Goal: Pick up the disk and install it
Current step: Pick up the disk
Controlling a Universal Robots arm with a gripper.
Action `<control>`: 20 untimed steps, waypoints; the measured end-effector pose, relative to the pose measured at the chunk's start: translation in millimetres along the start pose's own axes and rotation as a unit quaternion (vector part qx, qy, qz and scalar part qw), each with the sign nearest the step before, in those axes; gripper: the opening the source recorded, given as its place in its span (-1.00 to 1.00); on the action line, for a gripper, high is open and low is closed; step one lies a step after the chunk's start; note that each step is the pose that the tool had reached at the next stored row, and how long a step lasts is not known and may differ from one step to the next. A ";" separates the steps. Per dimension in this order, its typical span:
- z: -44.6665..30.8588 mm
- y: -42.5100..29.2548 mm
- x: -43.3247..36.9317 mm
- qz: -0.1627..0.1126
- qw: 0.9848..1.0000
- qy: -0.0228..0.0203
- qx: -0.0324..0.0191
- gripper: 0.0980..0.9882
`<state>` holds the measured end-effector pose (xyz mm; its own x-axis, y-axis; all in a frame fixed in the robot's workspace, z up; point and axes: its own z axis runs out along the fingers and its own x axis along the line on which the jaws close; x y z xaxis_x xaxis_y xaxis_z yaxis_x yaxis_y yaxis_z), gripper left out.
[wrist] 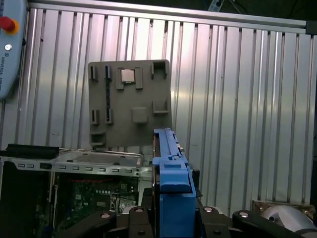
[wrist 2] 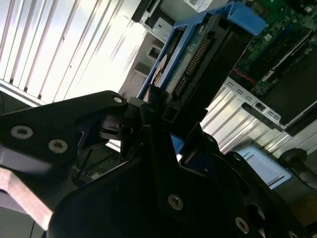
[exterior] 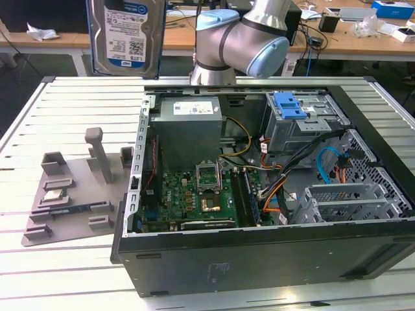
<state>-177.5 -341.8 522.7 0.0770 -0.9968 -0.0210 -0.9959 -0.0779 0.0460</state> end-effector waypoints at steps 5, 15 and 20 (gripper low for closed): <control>-1.5 -29.4 2.3 0.000 1.000 0.000 0.000 -0.40; -4.7 -101.4 7.8 0.000 1.000 0.000 -0.002 -0.40; -6.6 -143.4 11.1 0.000 1.000 0.000 -0.003 -0.40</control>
<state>-33.5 -341.8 522.4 0.0769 -0.9968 -0.0213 -0.9956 -0.0779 0.0516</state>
